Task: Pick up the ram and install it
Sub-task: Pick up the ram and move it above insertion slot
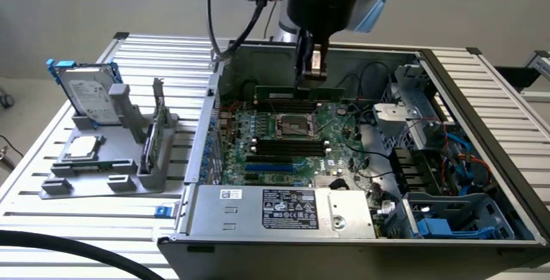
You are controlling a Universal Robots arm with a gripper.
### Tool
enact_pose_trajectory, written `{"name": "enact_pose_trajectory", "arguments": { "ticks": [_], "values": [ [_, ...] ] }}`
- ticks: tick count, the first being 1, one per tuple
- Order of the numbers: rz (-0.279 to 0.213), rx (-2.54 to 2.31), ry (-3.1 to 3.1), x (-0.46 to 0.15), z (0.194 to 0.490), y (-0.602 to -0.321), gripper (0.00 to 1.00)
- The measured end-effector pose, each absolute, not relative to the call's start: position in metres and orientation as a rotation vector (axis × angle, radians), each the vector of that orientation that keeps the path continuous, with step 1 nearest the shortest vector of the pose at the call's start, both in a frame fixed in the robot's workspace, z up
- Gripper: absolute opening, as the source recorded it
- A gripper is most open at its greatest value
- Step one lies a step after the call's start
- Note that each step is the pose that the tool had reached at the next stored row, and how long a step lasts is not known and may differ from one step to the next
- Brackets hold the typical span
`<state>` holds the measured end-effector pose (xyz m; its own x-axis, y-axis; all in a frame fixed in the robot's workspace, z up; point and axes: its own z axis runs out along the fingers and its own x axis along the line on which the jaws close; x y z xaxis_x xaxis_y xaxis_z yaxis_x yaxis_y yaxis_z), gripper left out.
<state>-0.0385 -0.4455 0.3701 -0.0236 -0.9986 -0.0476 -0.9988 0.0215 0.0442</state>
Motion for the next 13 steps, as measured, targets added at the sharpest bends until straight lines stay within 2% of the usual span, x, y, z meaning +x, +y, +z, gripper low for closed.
{"name": "enact_pose_trajectory", "arguments": {
  "ticks": [13],
  "values": [
    [0.102, -2.141, 2.291, -0.035, 0.347, -0.436, 0.14]
  ]
}}
